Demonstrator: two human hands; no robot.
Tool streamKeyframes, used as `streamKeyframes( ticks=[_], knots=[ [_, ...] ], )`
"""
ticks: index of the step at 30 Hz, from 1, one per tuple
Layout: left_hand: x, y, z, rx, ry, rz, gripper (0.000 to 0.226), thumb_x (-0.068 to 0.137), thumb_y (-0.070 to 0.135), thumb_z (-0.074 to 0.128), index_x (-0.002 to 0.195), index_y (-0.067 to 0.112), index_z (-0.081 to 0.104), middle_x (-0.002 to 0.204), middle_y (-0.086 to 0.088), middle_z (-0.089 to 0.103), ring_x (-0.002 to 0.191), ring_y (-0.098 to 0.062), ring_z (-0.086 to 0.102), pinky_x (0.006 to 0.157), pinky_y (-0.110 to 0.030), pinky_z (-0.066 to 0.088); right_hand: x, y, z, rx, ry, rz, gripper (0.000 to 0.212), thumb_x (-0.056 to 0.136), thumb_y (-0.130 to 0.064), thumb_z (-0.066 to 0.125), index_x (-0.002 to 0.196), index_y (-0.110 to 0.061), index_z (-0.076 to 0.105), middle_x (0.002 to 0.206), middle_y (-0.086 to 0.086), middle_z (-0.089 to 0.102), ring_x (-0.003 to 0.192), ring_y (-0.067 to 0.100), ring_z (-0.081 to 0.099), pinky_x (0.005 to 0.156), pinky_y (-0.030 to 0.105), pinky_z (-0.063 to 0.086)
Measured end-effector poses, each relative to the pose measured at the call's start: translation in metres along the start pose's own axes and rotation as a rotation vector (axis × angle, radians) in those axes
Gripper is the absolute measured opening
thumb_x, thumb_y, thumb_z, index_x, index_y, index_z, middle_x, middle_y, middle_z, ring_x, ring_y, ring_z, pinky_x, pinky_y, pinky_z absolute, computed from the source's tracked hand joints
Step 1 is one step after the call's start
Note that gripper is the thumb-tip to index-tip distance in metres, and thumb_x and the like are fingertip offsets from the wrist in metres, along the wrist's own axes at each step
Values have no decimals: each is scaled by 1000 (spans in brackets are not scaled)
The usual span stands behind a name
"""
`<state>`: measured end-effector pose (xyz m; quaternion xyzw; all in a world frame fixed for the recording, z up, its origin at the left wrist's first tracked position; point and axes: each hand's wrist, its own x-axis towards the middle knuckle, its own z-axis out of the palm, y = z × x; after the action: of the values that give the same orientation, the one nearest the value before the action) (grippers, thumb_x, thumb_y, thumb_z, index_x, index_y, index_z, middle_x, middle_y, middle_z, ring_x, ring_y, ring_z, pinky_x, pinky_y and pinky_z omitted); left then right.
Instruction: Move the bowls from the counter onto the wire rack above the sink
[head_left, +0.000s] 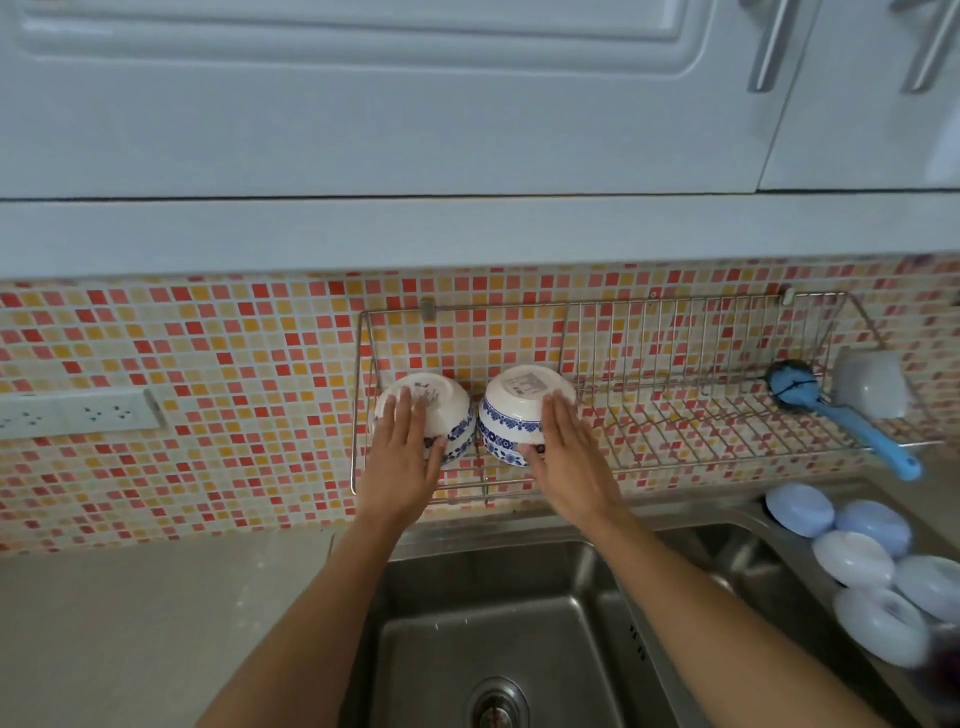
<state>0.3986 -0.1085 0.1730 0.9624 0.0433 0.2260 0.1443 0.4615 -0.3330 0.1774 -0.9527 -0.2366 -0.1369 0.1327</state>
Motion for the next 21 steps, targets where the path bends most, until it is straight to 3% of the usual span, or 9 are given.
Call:
streamKeyframes(
  ticks=[2, 4, 7, 14, 17, 21],
  knots=[
    [-10, -1, 3, 149, -17, 118, 64, 97, 52, 4, 150, 17, -8, 158, -2, -14, 145, -19, -16, 120, -40, -2, -21, -11, 9, -92, -25, -10, 79, 96, -64, 6, 153, -11, -6, 159, 9, -13, 148, 22, -12, 122, 45, -2],
    [-22, -2, 6, 235, -12, 166, 64, 99, 51, 5, 151, 14, 1, 159, -4, -4, 147, -22, -6, 120, -42, -2, -34, -16, 17, -150, -37, 19, 84, 92, -69, -3, 153, -11, -7, 159, 8, -15, 147, 23, -15, 121, 48, -5],
    [-38, -4, 9, 271, -25, 152, 65, 99, 51, 6, 150, 12, 9, 159, -6, 6, 147, -25, 2, 117, -42, -2, -35, -17, 20, -136, -57, 54, 88, 91, -73, 1, 153, -12, -8, 159, 6, -16, 148, 22, -15, 120, 50, -6],
    [-46, 1, -1, 213, -155, 63, 85, 80, 60, -24, 149, 12, -9, 158, -6, -13, 144, -21, -17, 116, -37, -11, -34, -20, 8, -121, -148, 70, 89, 89, -74, 1, 153, -14, -10, 159, 4, -21, 149, 19, -10, 121, 49, 0],
    [-44, 0, -4, 222, -197, 58, 85, 79, 60, -21, 148, 11, -10, 158, -7, -14, 145, -20, -15, 116, -37, -11, -36, -25, 5, -120, -165, 89, 90, 88, -75, 0, 153, -14, -12, 158, 4, -23, 149, 19, -10, 121, 49, -3],
    [-50, 2, -7, 244, -243, 21, 68, 95, 52, -2, 148, 11, -11, 158, -7, -14, 145, -20, -17, 119, -39, -7, -38, -28, 3, -105, -189, 131, 90, 88, -75, 4, 153, -15, -13, 158, 3, -24, 149, 19, -12, 117, 47, -9]
  ],
)
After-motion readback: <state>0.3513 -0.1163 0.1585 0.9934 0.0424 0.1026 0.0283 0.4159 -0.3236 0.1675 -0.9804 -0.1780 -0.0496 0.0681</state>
